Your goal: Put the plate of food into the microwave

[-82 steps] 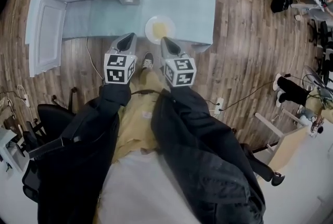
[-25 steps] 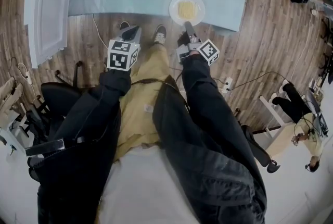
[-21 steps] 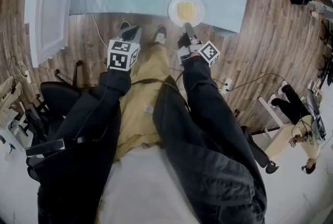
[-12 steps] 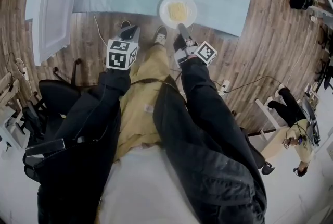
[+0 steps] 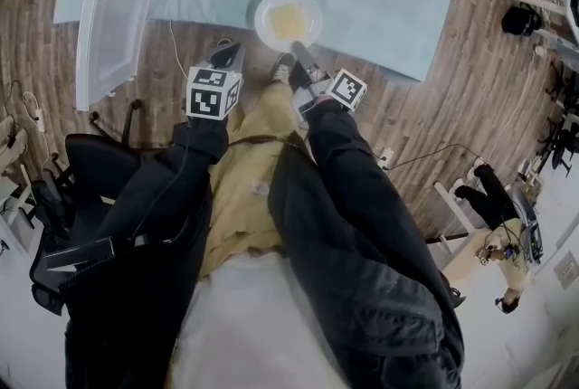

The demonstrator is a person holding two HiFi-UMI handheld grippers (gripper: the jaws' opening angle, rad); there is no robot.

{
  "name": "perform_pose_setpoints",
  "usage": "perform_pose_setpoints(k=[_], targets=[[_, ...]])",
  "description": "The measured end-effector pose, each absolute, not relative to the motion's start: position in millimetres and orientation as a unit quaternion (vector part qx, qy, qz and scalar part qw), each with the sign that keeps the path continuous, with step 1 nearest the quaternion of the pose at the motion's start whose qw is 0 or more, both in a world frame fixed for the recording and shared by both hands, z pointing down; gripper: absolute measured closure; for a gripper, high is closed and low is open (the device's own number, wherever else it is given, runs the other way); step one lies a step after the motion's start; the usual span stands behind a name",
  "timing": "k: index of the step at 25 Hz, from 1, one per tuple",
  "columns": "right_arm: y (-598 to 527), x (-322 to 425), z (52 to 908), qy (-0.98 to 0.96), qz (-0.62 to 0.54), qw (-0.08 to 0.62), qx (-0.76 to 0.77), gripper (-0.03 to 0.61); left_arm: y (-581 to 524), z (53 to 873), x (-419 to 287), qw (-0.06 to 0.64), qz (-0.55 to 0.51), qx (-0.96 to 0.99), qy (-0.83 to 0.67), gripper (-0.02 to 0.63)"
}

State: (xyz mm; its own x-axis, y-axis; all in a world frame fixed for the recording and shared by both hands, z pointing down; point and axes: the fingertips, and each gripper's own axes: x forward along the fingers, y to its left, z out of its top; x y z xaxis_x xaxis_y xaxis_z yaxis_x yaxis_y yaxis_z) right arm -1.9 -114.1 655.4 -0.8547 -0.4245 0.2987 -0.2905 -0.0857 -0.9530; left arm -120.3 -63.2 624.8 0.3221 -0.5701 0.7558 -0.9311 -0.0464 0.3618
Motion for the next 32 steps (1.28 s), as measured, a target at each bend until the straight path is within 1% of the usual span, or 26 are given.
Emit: perform_pose_setpoints(k=[17,32], targets=[[-162,-132,642,0.694,-0.682,0.041,-0.228,0.569,-109,629,-224,0.43,0.18,0.672,-0.576,0.618],[-226,-215,633,0.668,-0.696,0.099,-0.244,0.569,-131,631,-255,0.437,0.157,0.666,-0.583,0.617]])
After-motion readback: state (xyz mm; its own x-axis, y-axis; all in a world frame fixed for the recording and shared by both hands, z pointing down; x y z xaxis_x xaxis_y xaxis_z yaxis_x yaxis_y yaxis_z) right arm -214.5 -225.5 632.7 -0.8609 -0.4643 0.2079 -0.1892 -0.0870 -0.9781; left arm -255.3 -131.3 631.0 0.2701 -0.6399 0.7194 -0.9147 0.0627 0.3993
